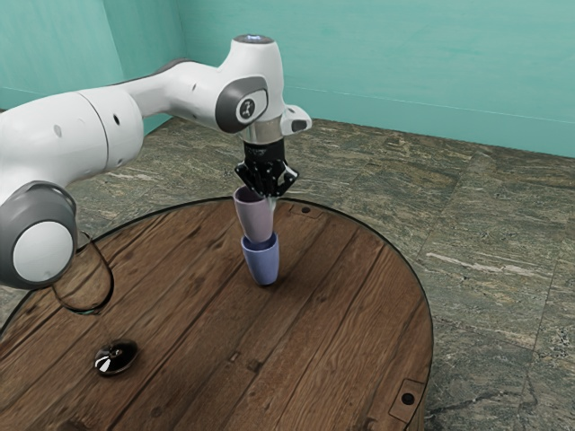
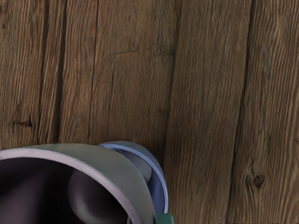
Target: Place the left cup onto the right cup
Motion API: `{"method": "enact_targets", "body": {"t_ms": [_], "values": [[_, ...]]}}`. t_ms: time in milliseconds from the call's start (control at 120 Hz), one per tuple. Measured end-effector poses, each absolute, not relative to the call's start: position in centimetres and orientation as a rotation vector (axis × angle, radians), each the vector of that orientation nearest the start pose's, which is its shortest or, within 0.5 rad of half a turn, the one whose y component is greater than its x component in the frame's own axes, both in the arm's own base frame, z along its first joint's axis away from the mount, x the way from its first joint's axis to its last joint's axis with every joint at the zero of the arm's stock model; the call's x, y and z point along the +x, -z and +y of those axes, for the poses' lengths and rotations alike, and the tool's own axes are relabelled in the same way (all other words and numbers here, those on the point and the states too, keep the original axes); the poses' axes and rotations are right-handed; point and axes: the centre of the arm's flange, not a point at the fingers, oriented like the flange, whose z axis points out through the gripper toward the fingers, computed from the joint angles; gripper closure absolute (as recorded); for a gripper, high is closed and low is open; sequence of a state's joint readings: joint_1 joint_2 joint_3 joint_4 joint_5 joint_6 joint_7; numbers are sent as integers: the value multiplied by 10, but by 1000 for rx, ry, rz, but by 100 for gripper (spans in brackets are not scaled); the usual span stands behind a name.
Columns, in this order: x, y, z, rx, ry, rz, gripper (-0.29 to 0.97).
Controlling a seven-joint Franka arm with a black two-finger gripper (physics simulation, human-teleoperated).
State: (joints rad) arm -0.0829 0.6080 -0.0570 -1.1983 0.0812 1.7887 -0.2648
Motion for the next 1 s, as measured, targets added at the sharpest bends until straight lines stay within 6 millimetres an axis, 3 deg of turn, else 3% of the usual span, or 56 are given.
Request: {"method": "enact_targets", "body": {"t_ms": [217,383,492,767,1000], "values": [[719,-413,-86,-3102,-45,-165,79],[718,-418,-87,-3114,-29,-160,42],[711,-438,-87,-3118,3,-153,25],[653,-535,-106,-3087,138,-49,7],[570,-555,-101,-3024,98,55,2]]}}
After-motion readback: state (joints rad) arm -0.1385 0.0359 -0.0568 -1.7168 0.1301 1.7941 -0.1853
